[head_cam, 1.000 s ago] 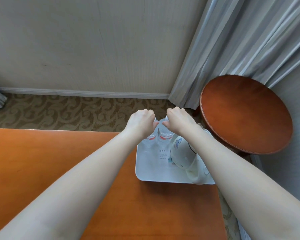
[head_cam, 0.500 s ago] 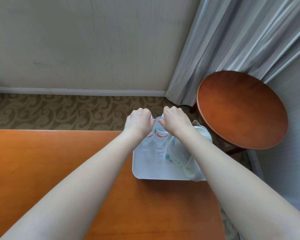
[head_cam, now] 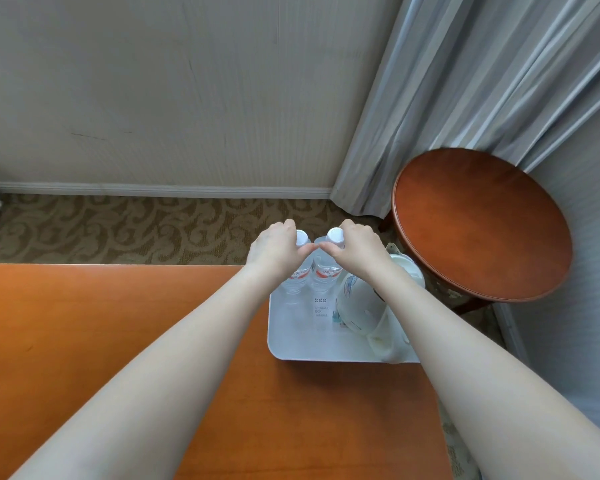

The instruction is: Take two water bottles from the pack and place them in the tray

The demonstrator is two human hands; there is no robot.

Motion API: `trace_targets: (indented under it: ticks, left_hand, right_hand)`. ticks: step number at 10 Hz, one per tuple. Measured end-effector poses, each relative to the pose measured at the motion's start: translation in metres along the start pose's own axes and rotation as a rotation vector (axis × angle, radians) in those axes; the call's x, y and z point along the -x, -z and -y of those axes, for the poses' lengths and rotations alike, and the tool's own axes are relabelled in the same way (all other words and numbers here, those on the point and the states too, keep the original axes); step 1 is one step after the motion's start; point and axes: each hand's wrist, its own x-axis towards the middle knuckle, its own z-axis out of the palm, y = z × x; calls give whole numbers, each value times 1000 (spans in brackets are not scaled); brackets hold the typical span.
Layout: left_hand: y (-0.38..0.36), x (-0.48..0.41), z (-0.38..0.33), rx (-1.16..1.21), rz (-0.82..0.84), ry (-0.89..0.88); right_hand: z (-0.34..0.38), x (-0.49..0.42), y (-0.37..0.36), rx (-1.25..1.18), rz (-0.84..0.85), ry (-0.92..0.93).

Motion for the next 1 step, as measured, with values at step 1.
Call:
trace_targets:
  ticks: [1]
  left_hand:
    - [6, 1, 5, -40, 5, -20]
  right_hand:
    - [-5, 7, 3, -50, 2, -36]
